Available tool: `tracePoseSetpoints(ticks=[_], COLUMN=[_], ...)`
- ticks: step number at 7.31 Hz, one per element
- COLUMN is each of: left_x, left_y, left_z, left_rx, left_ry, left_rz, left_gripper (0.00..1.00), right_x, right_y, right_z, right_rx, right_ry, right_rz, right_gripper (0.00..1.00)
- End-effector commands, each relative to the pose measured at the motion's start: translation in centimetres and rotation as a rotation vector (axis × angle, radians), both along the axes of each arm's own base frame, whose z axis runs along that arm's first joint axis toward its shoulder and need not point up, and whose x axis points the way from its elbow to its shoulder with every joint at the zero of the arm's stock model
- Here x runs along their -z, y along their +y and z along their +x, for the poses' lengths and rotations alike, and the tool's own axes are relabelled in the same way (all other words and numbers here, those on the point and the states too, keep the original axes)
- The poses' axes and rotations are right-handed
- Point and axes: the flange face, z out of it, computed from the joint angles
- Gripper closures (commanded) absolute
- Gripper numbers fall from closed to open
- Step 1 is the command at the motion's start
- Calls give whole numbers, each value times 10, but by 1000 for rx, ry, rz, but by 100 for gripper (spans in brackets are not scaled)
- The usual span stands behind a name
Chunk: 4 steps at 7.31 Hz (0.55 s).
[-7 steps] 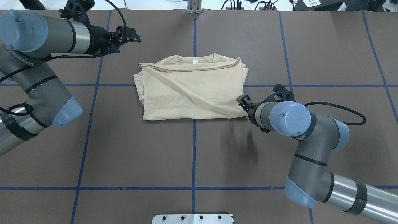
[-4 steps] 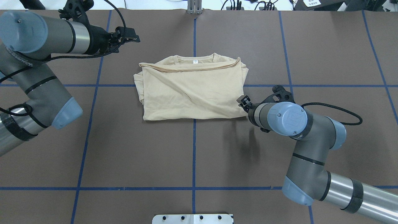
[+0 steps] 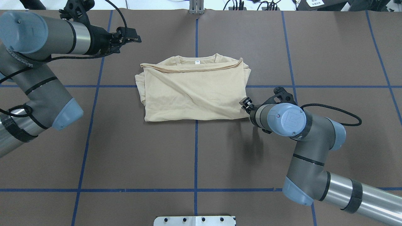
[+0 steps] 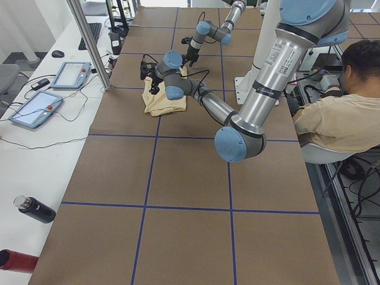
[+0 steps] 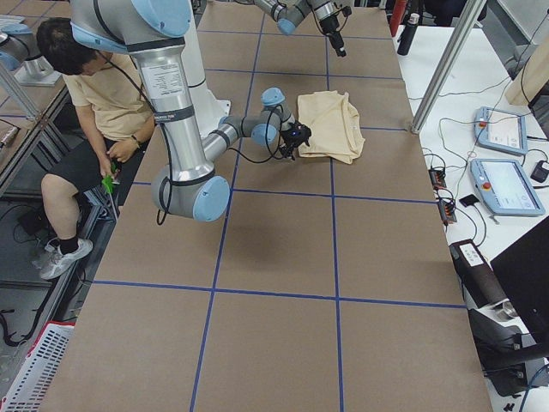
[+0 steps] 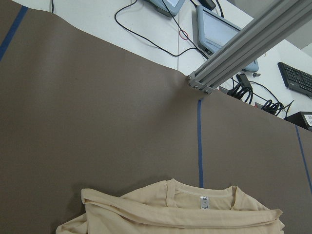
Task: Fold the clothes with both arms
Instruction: 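Grasp the shirt corner with the right gripper and rotate the shirt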
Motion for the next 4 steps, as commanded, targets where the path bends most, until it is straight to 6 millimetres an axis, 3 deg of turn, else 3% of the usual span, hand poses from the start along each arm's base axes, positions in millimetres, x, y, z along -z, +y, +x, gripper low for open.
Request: tracePoseSetpoints(ticks=[1, 2, 4], left_x=[1, 1, 3], left_y=[0, 0, 0], left_z=[0, 0, 0], left_rx=[-2, -2, -1], left_ry=[2, 2, 5], left_rz=[1, 1, 2], left_gripper=[0, 0, 0], right_x=[-3, -1, 4], right_y=[0, 0, 2], right_z=[-2, -2, 0], right_rx=[1, 2, 0], right_ry=[4, 2, -11], right_rz=[-4, -2, -1], right_gripper=[74, 100, 100])
